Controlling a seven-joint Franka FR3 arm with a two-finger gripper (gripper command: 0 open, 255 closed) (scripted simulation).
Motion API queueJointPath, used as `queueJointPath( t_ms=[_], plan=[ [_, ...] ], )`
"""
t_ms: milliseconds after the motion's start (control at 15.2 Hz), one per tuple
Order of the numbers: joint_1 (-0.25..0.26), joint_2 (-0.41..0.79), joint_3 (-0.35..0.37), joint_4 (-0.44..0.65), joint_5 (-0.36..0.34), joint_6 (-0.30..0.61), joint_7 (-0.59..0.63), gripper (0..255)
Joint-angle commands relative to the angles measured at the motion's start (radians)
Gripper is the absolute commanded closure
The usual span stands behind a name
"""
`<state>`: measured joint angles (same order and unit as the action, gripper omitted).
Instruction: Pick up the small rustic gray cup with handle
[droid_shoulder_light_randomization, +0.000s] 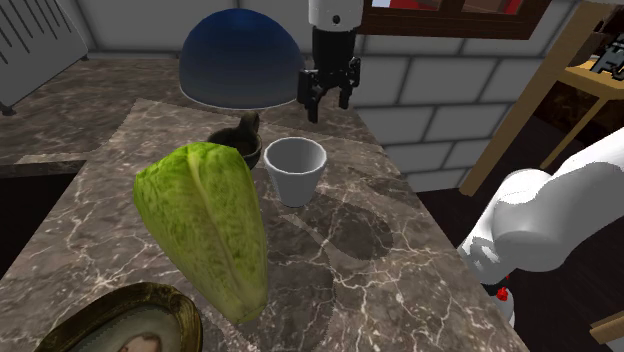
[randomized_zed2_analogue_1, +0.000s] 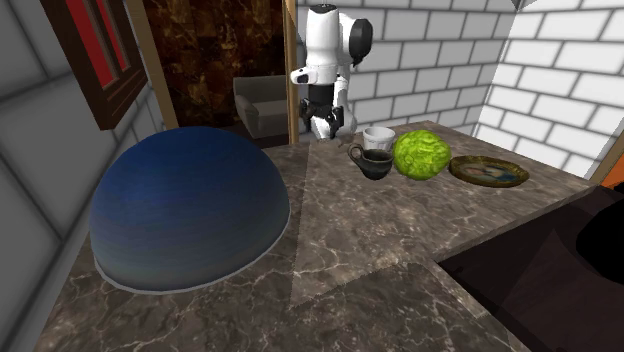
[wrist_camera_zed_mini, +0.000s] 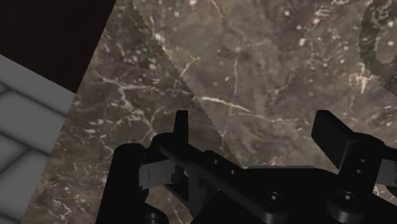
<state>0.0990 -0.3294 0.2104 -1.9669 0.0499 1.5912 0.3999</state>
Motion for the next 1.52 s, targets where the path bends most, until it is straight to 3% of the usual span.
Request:
queueJointPath(
  t_ms=[0,396,726,1320,1386,1452],
  plan=[
    [0.013,0.060,0.028,0.072,0.012,-0.022,0.039,0],
    [0.051,0.286,0.097,0.358,0.014,-0.112,0.146,0],
    [0.109,0.511,0.145,0.667,-0.015,-0.221,0.242,0],
    [0.100,0.470,0.140,0.511,-0.003,-0.103,0.225,0],
    [0.100,0.473,0.140,0.515,-0.004,-0.105,0.226,255],
    [0.100,0.473,0.140,0.515,-0.004,-0.105,0.226,255]
  ],
)
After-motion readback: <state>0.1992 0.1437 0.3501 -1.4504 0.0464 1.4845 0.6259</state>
